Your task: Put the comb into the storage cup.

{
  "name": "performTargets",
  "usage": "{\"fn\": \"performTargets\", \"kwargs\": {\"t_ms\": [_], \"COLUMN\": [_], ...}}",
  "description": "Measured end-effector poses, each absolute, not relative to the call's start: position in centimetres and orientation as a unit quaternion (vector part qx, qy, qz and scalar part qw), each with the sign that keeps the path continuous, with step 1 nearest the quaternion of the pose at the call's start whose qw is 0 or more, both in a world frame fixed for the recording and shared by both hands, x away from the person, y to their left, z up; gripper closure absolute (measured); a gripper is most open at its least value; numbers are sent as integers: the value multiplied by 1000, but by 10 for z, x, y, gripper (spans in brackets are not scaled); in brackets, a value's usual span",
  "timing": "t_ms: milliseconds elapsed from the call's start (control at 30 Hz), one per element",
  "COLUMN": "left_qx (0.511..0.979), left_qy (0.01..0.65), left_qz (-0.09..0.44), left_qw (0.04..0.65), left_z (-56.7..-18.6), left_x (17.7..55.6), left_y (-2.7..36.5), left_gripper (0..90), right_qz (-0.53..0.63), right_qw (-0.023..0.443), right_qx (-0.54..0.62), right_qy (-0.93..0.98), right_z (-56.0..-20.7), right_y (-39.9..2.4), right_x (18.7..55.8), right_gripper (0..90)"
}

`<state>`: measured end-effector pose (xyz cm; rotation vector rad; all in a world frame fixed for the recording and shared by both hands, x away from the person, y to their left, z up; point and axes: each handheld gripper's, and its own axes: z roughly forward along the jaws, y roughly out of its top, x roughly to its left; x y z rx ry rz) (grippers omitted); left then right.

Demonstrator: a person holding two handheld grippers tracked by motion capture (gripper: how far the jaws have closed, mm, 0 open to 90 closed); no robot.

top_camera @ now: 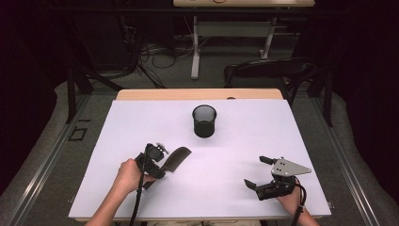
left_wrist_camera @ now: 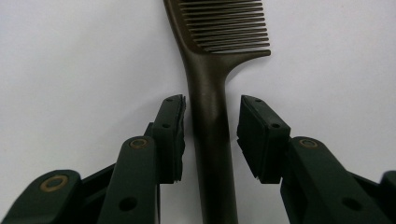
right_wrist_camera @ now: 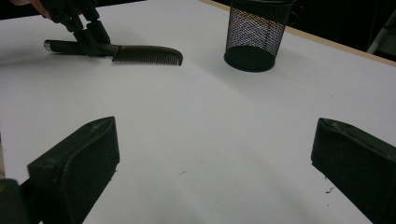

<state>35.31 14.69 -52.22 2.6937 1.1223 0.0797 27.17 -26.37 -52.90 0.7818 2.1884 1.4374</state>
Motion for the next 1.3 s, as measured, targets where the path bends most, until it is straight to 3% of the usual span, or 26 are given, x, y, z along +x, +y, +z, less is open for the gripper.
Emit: {"fn": "performTargets", "kwargs": {"t_ms": [200, 567, 1300], "left_qx": [913, 907, 901], "left_qy": [390, 403, 395], "left_qz": [25, 29, 44], "left_qw": [114, 123, 171], "left_z": [-525, -527, -520], "left_x": [353, 351, 344], "left_y": [148, 150, 160], "left_gripper": [615, 714, 725], "right_qz": [515, 515, 514], "right_qw": [201, 200, 198], "right_qx": [281, 281, 282], "right_qy": [784, 785, 786], "right_z": [-529, -529, -530], "right_y": [-263, -263, -263], "right_x": [272, 272, 272], "right_gripper": [8, 7, 7]}}
